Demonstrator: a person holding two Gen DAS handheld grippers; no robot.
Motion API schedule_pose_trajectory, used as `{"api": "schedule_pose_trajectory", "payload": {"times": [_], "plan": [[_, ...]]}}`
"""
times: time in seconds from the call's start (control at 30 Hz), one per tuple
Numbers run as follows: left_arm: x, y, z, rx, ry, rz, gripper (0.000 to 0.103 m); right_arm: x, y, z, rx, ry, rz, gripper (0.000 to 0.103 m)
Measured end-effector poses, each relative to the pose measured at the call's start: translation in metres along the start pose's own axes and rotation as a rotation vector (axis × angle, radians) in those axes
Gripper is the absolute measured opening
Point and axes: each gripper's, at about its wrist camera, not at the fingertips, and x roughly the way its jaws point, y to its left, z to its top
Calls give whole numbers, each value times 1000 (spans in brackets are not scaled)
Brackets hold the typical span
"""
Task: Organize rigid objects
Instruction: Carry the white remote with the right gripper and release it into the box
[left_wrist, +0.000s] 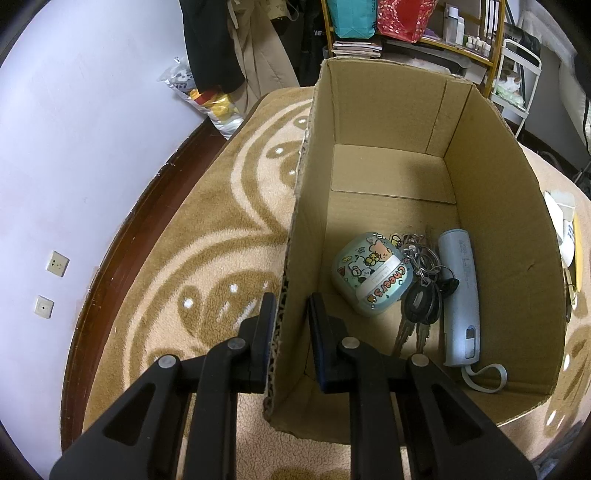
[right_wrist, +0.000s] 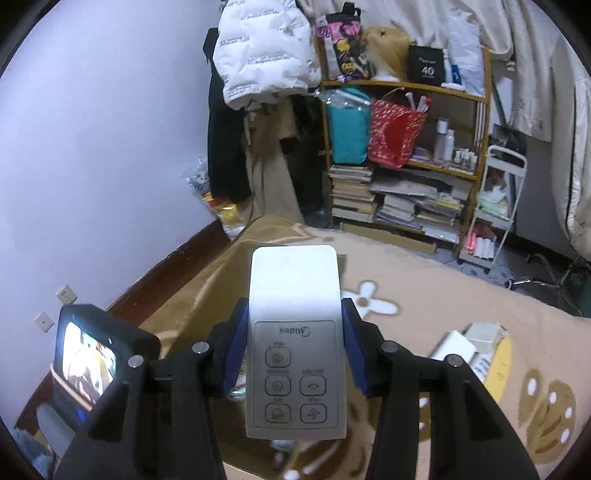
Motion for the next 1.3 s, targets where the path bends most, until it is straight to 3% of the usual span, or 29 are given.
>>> {"api": "schedule_pose_trajectory", "payload": {"times": [0.17, 0.53, 0.6, 0.67, 0.83, 1.2, 1.3], "plan": [[0, 2, 0, -17, 1, -10, 17, 22, 4, 0, 39, 39, 30, 51], [1, 4, -1, -16, 0, -15, 17, 32, -7, -11, 17, 80, 0, 53], [0, 4, -1, -16, -1, -9, 17, 29, -10, -8, -12, 64, -25, 63], [-1, 2, -1, -9, -7, -5, 17, 25, -18, -5, -30, 48, -58, 84], [2, 2, 0, -8, -1, 4, 17, 22, -47, 3, -32, 46, -129, 101], [2, 0, 2, -2, 1, 8, 17, 42, -109, -4, 7, 78, -235, 103], [3, 2, 2, -17, 0, 1, 17, 57, -125, -17, 56, 106, -216, 103]]}}
